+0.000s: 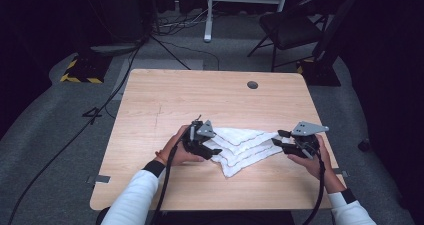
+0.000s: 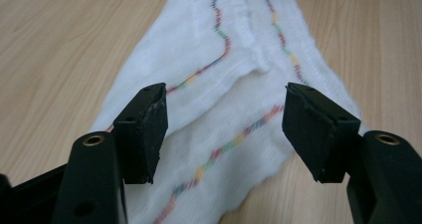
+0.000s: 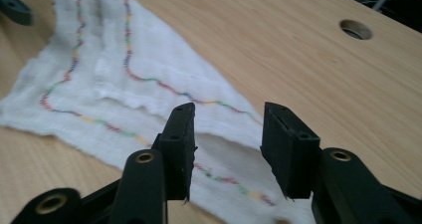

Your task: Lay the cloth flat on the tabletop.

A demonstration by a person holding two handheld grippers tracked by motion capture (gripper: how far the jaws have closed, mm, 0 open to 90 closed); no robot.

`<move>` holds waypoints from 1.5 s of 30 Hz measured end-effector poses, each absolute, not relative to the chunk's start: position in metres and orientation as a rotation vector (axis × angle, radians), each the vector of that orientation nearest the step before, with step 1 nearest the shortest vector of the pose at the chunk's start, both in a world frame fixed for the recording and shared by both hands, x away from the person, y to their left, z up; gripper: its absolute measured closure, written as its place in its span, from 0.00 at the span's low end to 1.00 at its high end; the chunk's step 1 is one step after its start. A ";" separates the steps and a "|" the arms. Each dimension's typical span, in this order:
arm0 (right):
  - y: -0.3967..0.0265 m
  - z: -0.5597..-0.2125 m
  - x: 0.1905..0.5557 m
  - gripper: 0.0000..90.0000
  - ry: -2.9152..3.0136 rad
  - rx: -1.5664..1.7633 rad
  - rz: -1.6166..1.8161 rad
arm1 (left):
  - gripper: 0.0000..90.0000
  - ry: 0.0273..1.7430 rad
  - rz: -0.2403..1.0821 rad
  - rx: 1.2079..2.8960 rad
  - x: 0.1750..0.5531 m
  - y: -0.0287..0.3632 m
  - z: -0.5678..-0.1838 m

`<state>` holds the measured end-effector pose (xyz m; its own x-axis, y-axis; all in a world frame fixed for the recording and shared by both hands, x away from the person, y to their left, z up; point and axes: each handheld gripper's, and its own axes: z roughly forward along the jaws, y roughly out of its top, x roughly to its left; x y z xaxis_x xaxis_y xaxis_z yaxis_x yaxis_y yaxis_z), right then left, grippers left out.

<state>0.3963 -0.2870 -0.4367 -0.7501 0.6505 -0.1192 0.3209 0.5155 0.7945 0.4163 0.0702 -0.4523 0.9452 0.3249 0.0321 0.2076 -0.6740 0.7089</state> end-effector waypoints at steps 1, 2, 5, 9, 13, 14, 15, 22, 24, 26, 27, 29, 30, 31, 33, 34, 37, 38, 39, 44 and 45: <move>-0.282 -0.438 0.393 0.65 2.372 0.778 1.115 | 0.40 0.344 0.185 2.350 0.418 0.057 -0.456; -0.282 -0.438 0.393 0.65 2.372 0.778 1.115 | 0.40 0.344 0.185 2.350 0.418 0.057 -0.456; -0.266 -0.443 0.385 0.67 2.424 0.706 1.138 | 0.46 0.321 0.172 2.370 0.422 0.043 -0.463; -0.237 -0.455 0.371 0.66 2.532 0.583 1.204 | 0.47 0.360 0.134 2.375 0.435 0.034 -0.475; -0.214 -0.467 0.365 0.65 2.608 0.517 1.214 | 0.52 0.370 0.137 2.396 0.444 0.031 -0.480; -0.209 -0.471 0.363 0.66 2.622 0.500 1.208 | 0.54 0.373 0.142 2.392 0.444 0.030 -0.482; -0.204 -0.474 0.362 0.66 2.639 0.481 1.202 | 0.57 0.368 0.152 2.407 0.446 0.030 -0.484; -0.189 -0.491 0.363 0.72 2.696 0.430 1.141 | 0.81 0.368 0.188 2.405 0.450 0.035 -0.484; -0.189 -0.495 0.365 0.77 2.699 0.429 1.122 | 0.95 0.353 0.184 2.396 0.450 0.038 -0.483; -0.189 -0.495 0.366 0.79 2.694 0.433 1.110 | 0.95 0.364 0.194 2.389 0.451 0.039 -0.482; -0.190 -0.494 0.366 0.84 2.691 0.438 1.104 | 0.96 0.368 0.186 2.388 0.452 0.041 -0.481; -0.191 -0.494 0.367 0.91 2.683 0.437 1.082 | 0.97 0.404 0.209 2.352 0.455 0.049 -0.477; -0.191 -0.493 0.367 0.94 2.679 0.436 1.075 | 0.97 0.404 0.209 2.352 0.455 0.049 -0.477; -0.192 -0.493 0.366 0.96 2.675 0.437 1.066 | 0.97 0.426 0.219 2.336 0.457 0.055 -0.475; -0.194 -0.492 0.367 0.99 2.681 0.432 1.058 | 0.97 0.446 0.229 2.328 0.459 0.060 -0.475; -0.195 -0.492 0.367 0.99 2.685 0.428 1.054 | 0.97 0.460 0.232 2.324 0.460 0.062 -0.474; -0.198 -0.491 0.367 0.99 2.691 0.424 1.042 | 0.98 0.490 0.258 2.305 0.462 0.069 -0.471; -0.201 -0.490 0.367 0.99 2.696 0.420 1.035 | 0.98 0.506 0.266 2.295 0.464 0.073 -0.469; -0.207 -0.489 0.367 1.00 2.704 0.430 1.027 | 0.98 0.549 0.282 2.268 0.466 0.083 -0.466; -0.225 -0.486 0.368 1.00 2.702 0.473 1.024 | 0.98 0.649 0.307 2.213 0.474 0.112 -0.461; -0.229 -0.485 0.368 1.00 2.699 0.471 1.022 | 0.98 0.663 0.305 2.206 0.475 0.116 -0.460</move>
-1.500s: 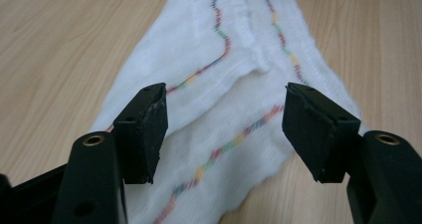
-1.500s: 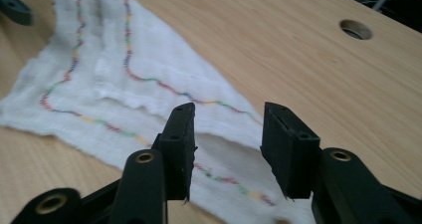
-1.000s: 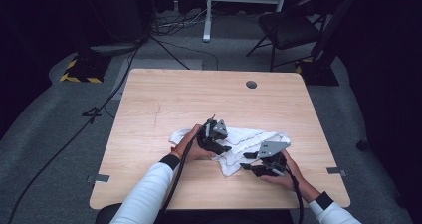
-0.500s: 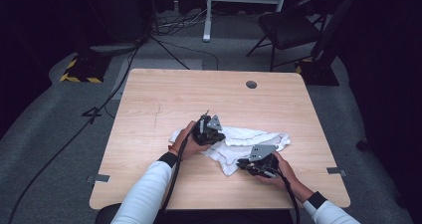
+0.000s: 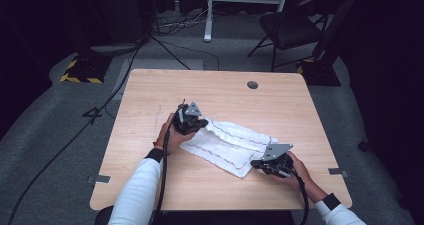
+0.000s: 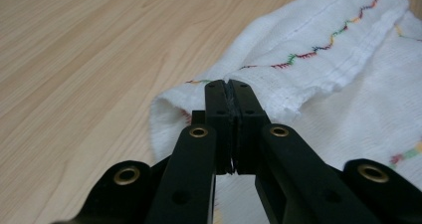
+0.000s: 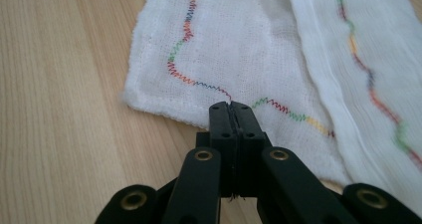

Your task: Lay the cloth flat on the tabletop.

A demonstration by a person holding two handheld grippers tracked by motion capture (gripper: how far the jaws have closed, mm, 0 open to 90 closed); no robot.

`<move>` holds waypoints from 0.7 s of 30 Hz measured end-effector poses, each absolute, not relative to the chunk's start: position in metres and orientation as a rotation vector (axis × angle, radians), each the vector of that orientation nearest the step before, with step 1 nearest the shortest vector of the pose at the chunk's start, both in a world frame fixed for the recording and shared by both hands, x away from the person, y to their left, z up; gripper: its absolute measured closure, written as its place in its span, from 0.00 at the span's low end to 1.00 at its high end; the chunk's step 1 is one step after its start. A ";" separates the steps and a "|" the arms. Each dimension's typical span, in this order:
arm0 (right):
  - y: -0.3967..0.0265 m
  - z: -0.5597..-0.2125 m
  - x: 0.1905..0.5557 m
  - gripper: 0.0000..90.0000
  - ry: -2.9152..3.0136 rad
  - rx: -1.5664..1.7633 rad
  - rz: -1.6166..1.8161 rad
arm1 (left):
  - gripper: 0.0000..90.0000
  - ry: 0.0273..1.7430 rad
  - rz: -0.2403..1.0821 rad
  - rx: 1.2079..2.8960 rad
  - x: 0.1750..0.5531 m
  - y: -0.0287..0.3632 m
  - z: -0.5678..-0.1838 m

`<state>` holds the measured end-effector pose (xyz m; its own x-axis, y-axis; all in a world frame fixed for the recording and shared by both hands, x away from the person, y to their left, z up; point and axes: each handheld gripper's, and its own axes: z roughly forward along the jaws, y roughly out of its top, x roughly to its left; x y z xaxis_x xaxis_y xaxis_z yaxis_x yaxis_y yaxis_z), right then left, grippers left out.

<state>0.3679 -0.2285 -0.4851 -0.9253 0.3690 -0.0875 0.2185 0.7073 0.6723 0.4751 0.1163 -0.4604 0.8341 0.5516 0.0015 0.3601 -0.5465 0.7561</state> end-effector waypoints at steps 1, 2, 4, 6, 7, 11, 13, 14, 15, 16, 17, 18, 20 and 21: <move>-0.231 -0.485 0.368 1.00 2.696 0.480 1.020 | 0.98 0.663 0.305 2.206 0.475 0.116 -0.460; -0.234 -0.484 0.368 1.00 2.696 0.487 1.018 | 0.98 0.685 0.306 2.191 0.476 0.124 -0.458; -0.240 -0.483 0.367 1.00 2.686 0.492 0.996 | 0.98 0.693 0.320 2.188 0.476 0.128 -0.456; -0.247 -0.482 0.367 1.00 2.679 0.509 0.997 | 0.98 0.702 0.320 2.186 0.476 0.133 -0.455; -0.251 -0.481 0.368 1.00 2.672 0.521 0.996 | 0.98 0.712 0.323 2.183 0.476 0.135 -0.455; -0.269 -0.480 0.373 1.00 2.639 0.596 0.981 | 0.98 0.760 0.323 2.192 0.479 0.145 -0.459; -0.278 -0.480 0.376 1.00 2.618 0.637 0.969 | 0.98 0.799 0.321 2.188 0.482 0.150 -0.461; -0.282 -0.480 0.378 1.00 2.608 0.658 0.966 | 0.98 0.825 0.327 2.184 0.483 0.152 -0.462; -0.285 -0.480 0.380 1.00 2.603 0.674 0.961 | 0.98 0.844 0.329 2.175 0.484 0.154 -0.464; -0.288 -0.480 0.381 0.99 2.594 0.695 0.962 | 0.97 0.868 0.329 2.171 0.484 0.155 -0.464; -0.288 -0.480 0.381 0.99 2.594 0.695 0.962 | 0.93 0.868 0.329 2.171 0.484 0.155 -0.464; -0.290 -0.480 0.383 0.97 2.582 0.718 0.966 | 0.93 0.886 0.340 2.162 0.483 0.155 -0.463; -0.295 -0.478 0.384 0.85 2.535 0.751 0.980 | 0.76 0.889 0.357 2.152 0.476 0.154 -0.457; -0.295 -0.477 0.384 0.84 2.516 0.764 0.992 | 0.64 0.899 0.366 2.150 0.473 0.153 -0.455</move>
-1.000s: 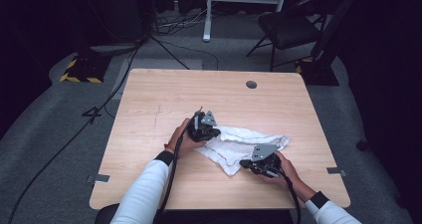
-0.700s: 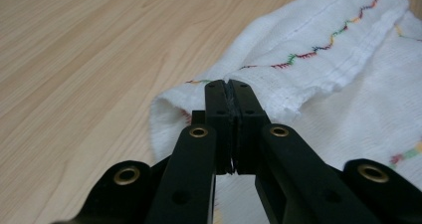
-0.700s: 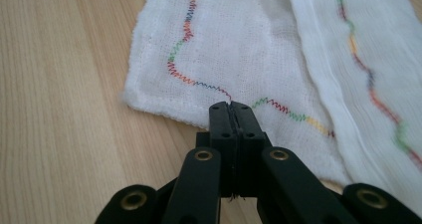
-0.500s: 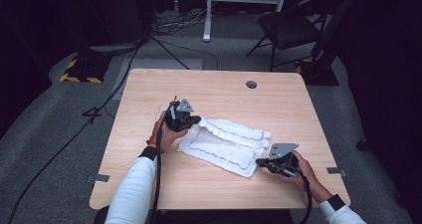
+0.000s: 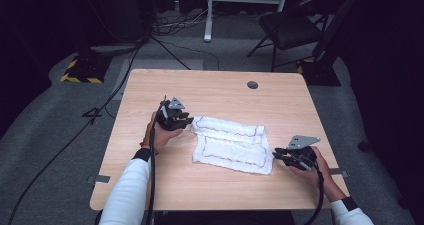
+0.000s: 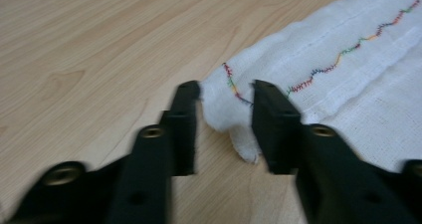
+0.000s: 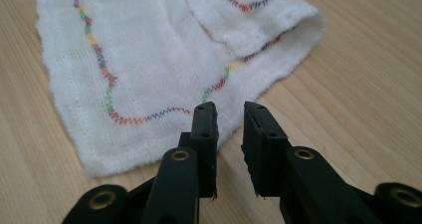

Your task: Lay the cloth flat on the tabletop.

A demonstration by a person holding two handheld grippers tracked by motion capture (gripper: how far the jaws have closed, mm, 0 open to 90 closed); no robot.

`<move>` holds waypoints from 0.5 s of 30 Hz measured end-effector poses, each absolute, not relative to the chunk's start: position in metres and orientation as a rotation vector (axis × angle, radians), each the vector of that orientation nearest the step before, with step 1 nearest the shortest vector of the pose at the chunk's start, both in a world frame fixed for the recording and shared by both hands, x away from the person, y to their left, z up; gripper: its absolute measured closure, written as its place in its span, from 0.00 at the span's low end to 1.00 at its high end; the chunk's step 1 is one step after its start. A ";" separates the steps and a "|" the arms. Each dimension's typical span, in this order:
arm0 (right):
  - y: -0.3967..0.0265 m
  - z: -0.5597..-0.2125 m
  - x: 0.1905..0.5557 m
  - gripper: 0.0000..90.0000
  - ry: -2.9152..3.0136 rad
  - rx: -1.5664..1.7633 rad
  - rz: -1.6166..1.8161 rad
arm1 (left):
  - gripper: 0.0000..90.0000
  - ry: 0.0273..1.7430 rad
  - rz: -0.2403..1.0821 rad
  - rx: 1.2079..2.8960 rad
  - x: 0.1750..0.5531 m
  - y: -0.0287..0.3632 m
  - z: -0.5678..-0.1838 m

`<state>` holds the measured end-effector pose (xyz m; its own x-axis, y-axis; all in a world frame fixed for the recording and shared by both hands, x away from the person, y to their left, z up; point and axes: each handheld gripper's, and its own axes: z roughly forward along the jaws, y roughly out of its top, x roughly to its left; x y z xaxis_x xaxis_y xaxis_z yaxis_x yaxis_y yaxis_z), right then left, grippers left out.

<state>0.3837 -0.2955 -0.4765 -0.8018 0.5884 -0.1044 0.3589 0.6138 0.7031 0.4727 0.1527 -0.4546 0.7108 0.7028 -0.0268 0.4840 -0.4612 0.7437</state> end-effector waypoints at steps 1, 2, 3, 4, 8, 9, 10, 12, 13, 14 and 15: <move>-0.296 -0.475 0.383 0.80 2.506 0.765 1.013 | 0.58 0.876 0.359 2.143 0.468 0.152 -0.453; -0.296 -0.475 0.383 0.80 2.506 0.765 1.013 | 0.55 0.876 0.359 2.143 0.468 0.152 -0.453; -0.293 -0.472 0.381 0.75 2.488 0.760 1.043 | 0.51 0.796 0.315 2.153 0.455 0.147 -0.449; -0.291 -0.470 0.379 0.74 2.488 0.751 1.061 | 0.49 0.751 0.280 2.166 0.447 0.144 -0.447; -0.281 -0.468 0.374 0.69 2.498 0.714 1.108 | 0.49 0.638 0.219 2.218 0.424 0.134 -0.449; -0.277 -0.469 0.373 0.68 2.511 0.701 1.122 | 0.51 0.605 0.195 2.243 0.417 0.132 -0.452; -0.272 -0.469 0.371 0.66 2.527 0.685 1.123 | 0.54 0.585 0.163 2.258 0.412 0.129 -0.456; -0.259 -0.475 0.367 0.63 2.571 0.638 1.100 | 0.63 0.558 0.116 2.333 0.402 0.122 -0.471; -0.259 -0.475 0.367 0.63 2.571 0.638 1.100 | 0.66 0.558 0.116 2.333 0.402 0.122 -0.471; -0.253 -0.478 0.366 0.65 2.599 0.602 1.071 | 0.72 0.529 0.110 2.387 0.399 0.117 -0.480; -0.252 -0.480 0.366 0.68 2.609 0.596 1.063 | 0.76 0.529 0.110 2.387 0.399 0.117 -0.480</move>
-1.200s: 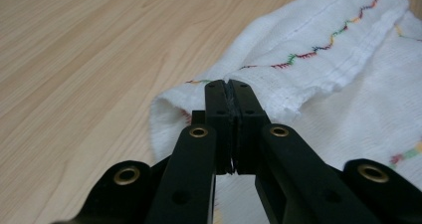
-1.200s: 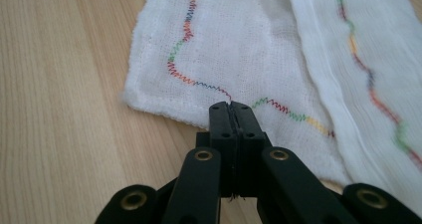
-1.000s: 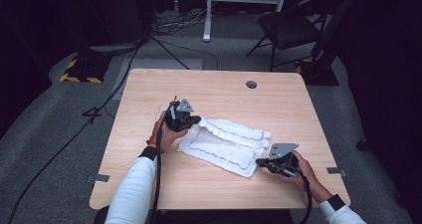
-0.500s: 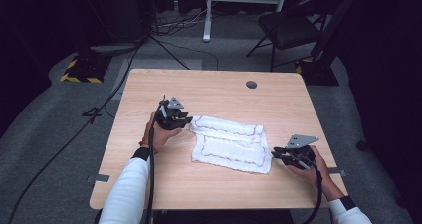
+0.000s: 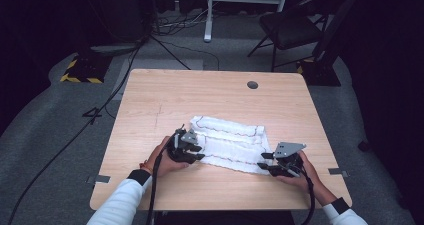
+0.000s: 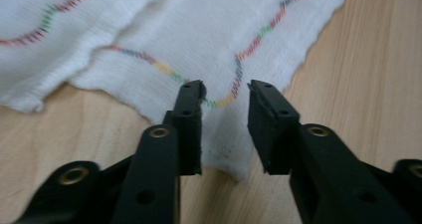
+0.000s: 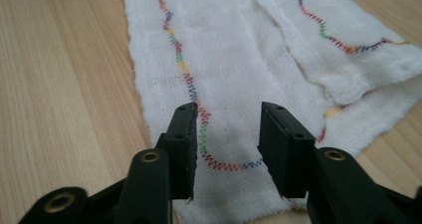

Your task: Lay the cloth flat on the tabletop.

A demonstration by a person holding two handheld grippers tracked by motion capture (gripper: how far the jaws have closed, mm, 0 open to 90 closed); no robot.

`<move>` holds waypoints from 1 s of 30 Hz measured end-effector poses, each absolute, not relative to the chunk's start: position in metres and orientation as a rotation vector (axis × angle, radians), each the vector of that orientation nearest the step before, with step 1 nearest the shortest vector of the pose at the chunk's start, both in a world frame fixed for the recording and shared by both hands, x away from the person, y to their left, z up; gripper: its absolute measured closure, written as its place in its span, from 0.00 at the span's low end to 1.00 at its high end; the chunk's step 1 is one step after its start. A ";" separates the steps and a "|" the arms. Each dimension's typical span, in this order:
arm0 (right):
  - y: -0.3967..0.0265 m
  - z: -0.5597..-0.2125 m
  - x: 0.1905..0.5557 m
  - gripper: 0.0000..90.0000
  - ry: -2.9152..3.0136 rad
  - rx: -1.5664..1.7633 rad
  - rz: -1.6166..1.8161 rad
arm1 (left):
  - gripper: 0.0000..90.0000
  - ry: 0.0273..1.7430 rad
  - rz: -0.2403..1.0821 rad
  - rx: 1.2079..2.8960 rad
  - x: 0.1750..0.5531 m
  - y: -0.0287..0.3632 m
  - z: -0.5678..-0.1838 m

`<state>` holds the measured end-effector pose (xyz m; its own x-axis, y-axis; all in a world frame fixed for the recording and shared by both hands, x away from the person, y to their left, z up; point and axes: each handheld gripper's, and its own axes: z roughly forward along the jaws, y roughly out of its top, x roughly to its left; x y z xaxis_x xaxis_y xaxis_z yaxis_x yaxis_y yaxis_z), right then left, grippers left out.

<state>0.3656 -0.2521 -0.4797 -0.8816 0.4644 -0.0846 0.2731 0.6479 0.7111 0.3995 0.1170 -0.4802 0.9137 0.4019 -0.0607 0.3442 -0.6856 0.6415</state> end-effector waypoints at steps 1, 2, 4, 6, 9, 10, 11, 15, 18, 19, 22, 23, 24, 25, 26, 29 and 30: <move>-0.252 -0.481 0.366 0.70 2.615 0.595 1.050 | 0.79 0.514 0.108 2.417 0.400 0.115 -0.483; -0.253 -0.483 0.367 0.74 2.625 0.593 1.040 | 0.83 0.522 0.103 2.408 0.401 0.114 -0.487; -0.254 -0.485 0.367 0.77 2.626 0.595 1.028 | 0.87 0.533 0.094 2.405 0.403 0.115 -0.487; -0.260 -0.489 0.369 0.80 2.644 0.617 1.020 | 0.96 0.548 0.073 2.388 0.404 0.118 -0.488; -0.264 -0.489 0.369 0.86 2.656 0.632 1.038 | 0.98 0.535 0.083 2.395 0.396 0.119 -0.488; -0.264 -0.490 0.368 0.87 2.653 0.629 1.037 | 0.98 0.535 0.082 2.393 0.393 0.119 -0.488; -0.265 -0.490 0.366 0.87 2.655 0.627 1.033 | 0.98 0.532 0.075 2.392 0.391 0.119 -0.488; -0.268 -0.489 0.360 0.88 2.656 0.635 1.033 | 0.98 0.496 0.050 2.406 0.374 0.121 -0.488; -0.270 -0.489 0.355 0.88 2.664 0.644 1.039 | 0.98 0.478 0.051 2.420 0.360 0.122 -0.487; -0.270 -0.489 0.355 0.88 2.664 0.644 1.039 | 0.98 0.478 0.051 2.420 0.360 0.122 -0.487; -0.272 -0.489 0.348 0.88 2.690 0.630 1.041 | 0.98 0.479 0.031 2.414 0.349 0.123 -0.487; -0.272 -0.488 0.347 0.88 2.693 0.631 1.040 | 0.98 0.464 0.013 2.421 0.343 0.124 -0.487; -0.272 -0.488 0.347 0.88 2.693 0.631 1.040 | 0.97 0.464 0.013 2.421 0.343 0.124 -0.487; -0.273 -0.488 0.343 0.87 2.702 0.625 1.039 | 0.95 0.455 0.013 2.425 0.338 0.124 -0.486; -0.274 -0.488 0.340 0.85 2.704 0.619 1.037 | 0.91 0.444 0.023 2.433 0.335 0.125 -0.485; -0.276 -0.485 0.337 0.81 2.695 0.607 1.032 | 0.81 0.438 0.058 2.436 0.332 0.127 -0.481; -0.280 -0.478 0.339 0.79 2.651 0.613 1.069 | 0.77 0.481 0.092 2.408 0.334 0.133 -0.476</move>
